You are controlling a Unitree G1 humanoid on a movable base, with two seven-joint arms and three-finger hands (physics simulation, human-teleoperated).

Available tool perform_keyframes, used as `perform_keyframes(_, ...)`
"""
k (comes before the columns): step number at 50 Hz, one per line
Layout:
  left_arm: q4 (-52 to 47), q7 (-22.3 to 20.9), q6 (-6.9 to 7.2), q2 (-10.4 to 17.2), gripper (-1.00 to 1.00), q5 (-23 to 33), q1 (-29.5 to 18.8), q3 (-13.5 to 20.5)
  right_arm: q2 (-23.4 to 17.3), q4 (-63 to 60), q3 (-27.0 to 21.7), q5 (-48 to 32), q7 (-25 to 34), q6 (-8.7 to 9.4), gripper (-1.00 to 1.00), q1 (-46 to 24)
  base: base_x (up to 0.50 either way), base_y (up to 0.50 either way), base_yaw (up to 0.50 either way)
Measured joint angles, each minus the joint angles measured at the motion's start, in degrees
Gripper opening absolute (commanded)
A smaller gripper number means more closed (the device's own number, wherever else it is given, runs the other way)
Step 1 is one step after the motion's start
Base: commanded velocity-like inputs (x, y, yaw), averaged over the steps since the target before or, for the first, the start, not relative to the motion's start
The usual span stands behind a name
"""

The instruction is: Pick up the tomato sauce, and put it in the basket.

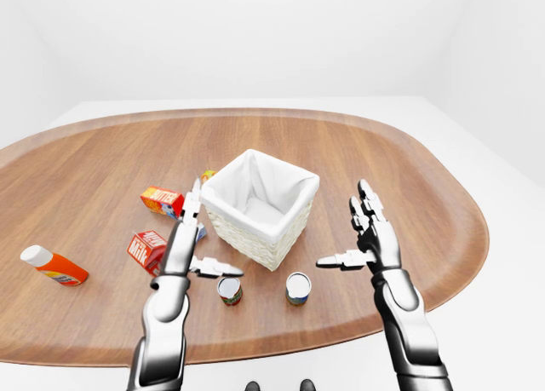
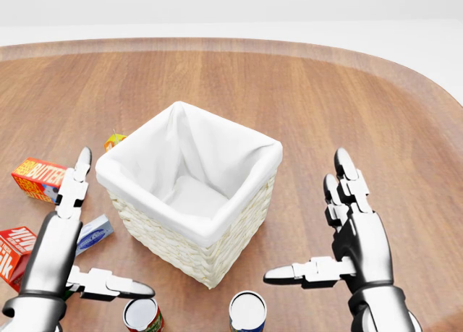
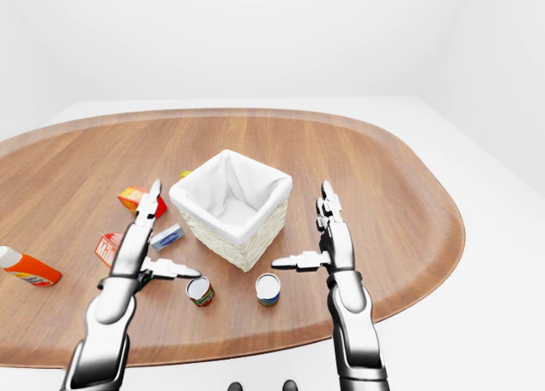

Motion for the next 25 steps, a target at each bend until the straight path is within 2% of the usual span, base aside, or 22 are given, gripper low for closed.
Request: perform_keyframes(25, -1.1, -0.2, -0.77, -0.4, 1.0, 3.2, 1.3, -0.6, -0.1, 1.0, -0.4, 0.2, -0.1, -0.07, 1.0, -0.6, 0.0, 0.0, 0.0)
